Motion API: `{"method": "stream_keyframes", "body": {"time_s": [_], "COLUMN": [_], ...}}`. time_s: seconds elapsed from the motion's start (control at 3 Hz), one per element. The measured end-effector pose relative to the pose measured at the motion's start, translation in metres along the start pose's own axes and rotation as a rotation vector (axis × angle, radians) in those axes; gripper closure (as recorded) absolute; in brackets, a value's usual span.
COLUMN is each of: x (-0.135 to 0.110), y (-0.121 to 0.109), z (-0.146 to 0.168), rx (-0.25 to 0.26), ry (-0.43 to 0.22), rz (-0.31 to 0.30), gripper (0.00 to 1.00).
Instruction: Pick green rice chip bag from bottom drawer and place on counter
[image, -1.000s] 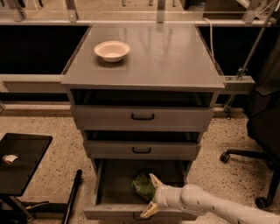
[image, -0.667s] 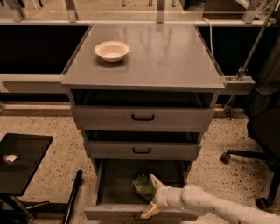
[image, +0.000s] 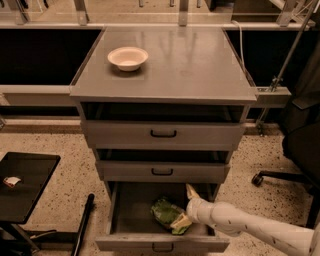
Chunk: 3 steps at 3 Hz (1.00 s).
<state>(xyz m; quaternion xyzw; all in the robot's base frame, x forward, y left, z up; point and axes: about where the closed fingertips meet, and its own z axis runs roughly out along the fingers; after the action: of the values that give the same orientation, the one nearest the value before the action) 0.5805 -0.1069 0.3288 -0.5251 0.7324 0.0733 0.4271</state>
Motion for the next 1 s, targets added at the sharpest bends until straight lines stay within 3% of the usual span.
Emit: {"method": "stream_keyframes", "body": {"time_s": [0.33, 0.67, 1.0], "x": [0.005, 0.004, 0.017], "y": [-0.01, -0.008, -0.001], "z": [0.0, 0.001, 0.031], "rx": [0.038, 0.031, -0.004], "ry": [0.014, 0.011, 0.008], "rz": [-0.003, -0.003, 0.036], "gripper": [0.0, 0.0, 0.0]}}
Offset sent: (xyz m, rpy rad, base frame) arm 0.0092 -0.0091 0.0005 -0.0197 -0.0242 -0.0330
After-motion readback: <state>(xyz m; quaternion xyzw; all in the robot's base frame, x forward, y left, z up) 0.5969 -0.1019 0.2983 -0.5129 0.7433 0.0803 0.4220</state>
